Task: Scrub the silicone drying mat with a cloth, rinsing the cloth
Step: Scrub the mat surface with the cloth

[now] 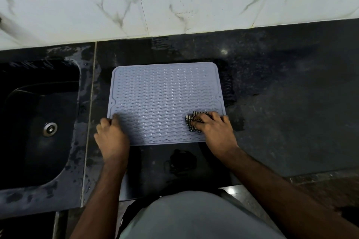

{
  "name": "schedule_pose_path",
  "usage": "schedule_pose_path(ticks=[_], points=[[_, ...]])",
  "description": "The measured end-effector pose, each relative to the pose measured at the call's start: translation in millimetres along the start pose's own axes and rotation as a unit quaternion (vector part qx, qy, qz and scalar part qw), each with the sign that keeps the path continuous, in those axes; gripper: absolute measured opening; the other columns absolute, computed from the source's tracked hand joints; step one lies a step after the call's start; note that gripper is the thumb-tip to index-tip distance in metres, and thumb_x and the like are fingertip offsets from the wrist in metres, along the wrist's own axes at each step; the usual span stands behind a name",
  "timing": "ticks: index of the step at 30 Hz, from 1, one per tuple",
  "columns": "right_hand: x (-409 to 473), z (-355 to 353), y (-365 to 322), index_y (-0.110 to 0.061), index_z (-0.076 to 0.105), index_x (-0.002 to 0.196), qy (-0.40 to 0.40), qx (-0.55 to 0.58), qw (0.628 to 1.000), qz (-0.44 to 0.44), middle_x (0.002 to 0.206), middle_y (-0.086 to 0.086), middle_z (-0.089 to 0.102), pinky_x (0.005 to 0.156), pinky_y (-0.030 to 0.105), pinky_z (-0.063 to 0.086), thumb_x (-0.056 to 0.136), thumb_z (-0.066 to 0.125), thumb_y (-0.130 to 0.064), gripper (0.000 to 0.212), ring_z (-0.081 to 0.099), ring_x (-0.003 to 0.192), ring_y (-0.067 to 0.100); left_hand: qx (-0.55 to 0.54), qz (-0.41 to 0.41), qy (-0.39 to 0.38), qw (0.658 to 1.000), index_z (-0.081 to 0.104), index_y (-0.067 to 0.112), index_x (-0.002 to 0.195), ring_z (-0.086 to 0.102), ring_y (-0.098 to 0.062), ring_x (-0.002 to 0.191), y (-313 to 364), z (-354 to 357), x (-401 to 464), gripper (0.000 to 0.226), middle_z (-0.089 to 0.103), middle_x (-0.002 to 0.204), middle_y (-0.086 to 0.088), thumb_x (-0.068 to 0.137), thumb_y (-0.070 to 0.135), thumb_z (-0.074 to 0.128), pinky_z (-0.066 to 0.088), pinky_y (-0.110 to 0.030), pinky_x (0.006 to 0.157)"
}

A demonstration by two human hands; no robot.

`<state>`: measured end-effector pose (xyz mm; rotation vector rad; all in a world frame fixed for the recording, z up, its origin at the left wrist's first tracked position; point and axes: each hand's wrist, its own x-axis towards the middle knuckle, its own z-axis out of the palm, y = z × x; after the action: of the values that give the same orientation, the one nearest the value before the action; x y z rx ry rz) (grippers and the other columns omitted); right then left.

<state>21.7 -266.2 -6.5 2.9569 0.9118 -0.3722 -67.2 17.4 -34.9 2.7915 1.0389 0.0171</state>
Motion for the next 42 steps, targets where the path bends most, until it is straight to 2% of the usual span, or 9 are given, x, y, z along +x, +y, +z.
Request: schedule_pose_path(ticks=[2,4,8,16,22,29,33,37,42], points=[[0.1,0.8,-0.4,-0.041,0.054,0.136,0.001,-0.003,1.0,0.0,0.145,-0.013,0.043,0.097,0.043,0.034,0.09,0.057,-0.015,0.052,0.04,0.125,0.024,-0.05,0.065,0.01,0.997,0.061,0.002,0.131,0.056,-0.048,0.095,18.2,2.6,-9.1,0.041,0.058,0.109,-0.027,0.091,0.004,0.059,0.048,-0.053,0.077],[-0.6,2.0,0.5,-0.041,0.053,0.136,0.006,-0.005,1.0,-0.002,0.145,-0.012,0.044,0.097,0.043,0.034,0.091,0.056,-0.015,0.053,0.041,0.125,0.025,-0.087,0.12,-0.015,0.989,0.06,0.005,0.134,0.056,-0.045,0.105,40.0,9.0,-20.2,0.039,0.057,0.12,-0.025,0.099,0.022,0.058,0.048,-0.051,0.087],[-2.4,3.5,5.4,-0.042,0.051,0.139,0.001,-0.005,1.0,-0.012,0.148,-0.011,0.042,0.101,0.045,0.035,0.093,0.056,-0.017,0.053,0.04,0.127,0.026,-0.041,0.13,-0.041,0.99,0.048,0.019,0.148,0.046,-0.038,0.124,55.5,20.6,-33.8,0.069,0.044,0.141,-0.02,0.095,0.064,0.051,0.047,-0.048,0.098],[-17.8,4.8,30.3,-0.043,0.049,0.14,-0.005,0.0,0.999,0.036,0.149,-0.013,0.039,0.105,0.05,0.034,0.093,0.053,-0.02,0.053,0.039,0.128,0.024,0.001,0.107,-0.031,0.994,0.041,0.02,0.154,0.04,-0.04,0.138,64.0,20.3,-41.3,0.08,0.037,0.153,-0.023,0.095,0.074,0.033,0.037,-0.052,0.113],[-27.7,0.4,37.0,-0.034,0.059,0.129,0.006,-0.034,0.996,0.083,0.136,-0.008,0.05,0.095,0.046,0.036,0.088,0.053,-0.013,0.047,0.044,0.119,0.027,0.022,0.086,-0.038,0.995,0.041,0.012,0.153,0.04,-0.042,0.136,74.7,17.6,-43.2,0.095,0.039,0.151,-0.027,0.09,0.08,0.018,0.032,-0.057,0.113],[-30.4,-17.2,42.7,-0.022,0.053,0.13,-0.073,-0.051,0.984,0.157,0.125,0.005,0.056,0.091,0.044,0.042,0.091,0.05,-0.016,0.04,0.049,0.115,0.032,0.018,0.103,-0.044,0.994,0.042,0.011,0.152,0.041,-0.044,0.135,68.4,18.7,-43.3,0.088,0.04,0.151,-0.027,0.093,0.074,0.025,0.031,-0.056,0.114],[-21.6,-40.9,24.1,-0.021,0.053,0.131,-0.095,0.118,0.976,0.154,0.121,0.01,0.063,0.089,0.042,0.051,0.093,0.05,-0.025,0.039,0.058,0.111,0.033,-0.052,0.119,-0.037,0.991,0.054,0.011,0.143,0.046,-0.044,0.128,57.2,14.7,-37.4,0.069,0.045,0.144,-0.024,0.097,0.06,0.036,0.037,-0.053,0.111],[2.7,-54.1,-19.6,-0.019,0.061,0.116,-0.081,0.271,0.954,0.102,0.113,0.01,0.069,0.088,0.041,0.053,0.098,0.05,-0.033,0.025,0.064,0.105,0.03,-0.089,0.156,-0.06,0.982,0.06,0.008,0.134,0.048,-0.04,0.128,35.2,7.8,-32.1,0.056,0.048,0.144,-0.02,0.102,0.049,0.04,0.039,-0.05,0.11],[28.8,-52.0,-86.0,-0.018,0.058,0.129,-0.041,0.264,0.964,-0.008,0.124,0.007,0.066,0.093,0.041,0.05,0.098,0.054,-0.029,0.033,0.06,0.113,0.03,-0.114,0.144,-0.016,0.983,0.065,0.006,0.128,0.056,-0.04,0.122,-5.9,-4.7,-23.3,0.035,0.057,0.139,-0.019,0.096,0.022,0.064,0.045,-0.048,0.105]])
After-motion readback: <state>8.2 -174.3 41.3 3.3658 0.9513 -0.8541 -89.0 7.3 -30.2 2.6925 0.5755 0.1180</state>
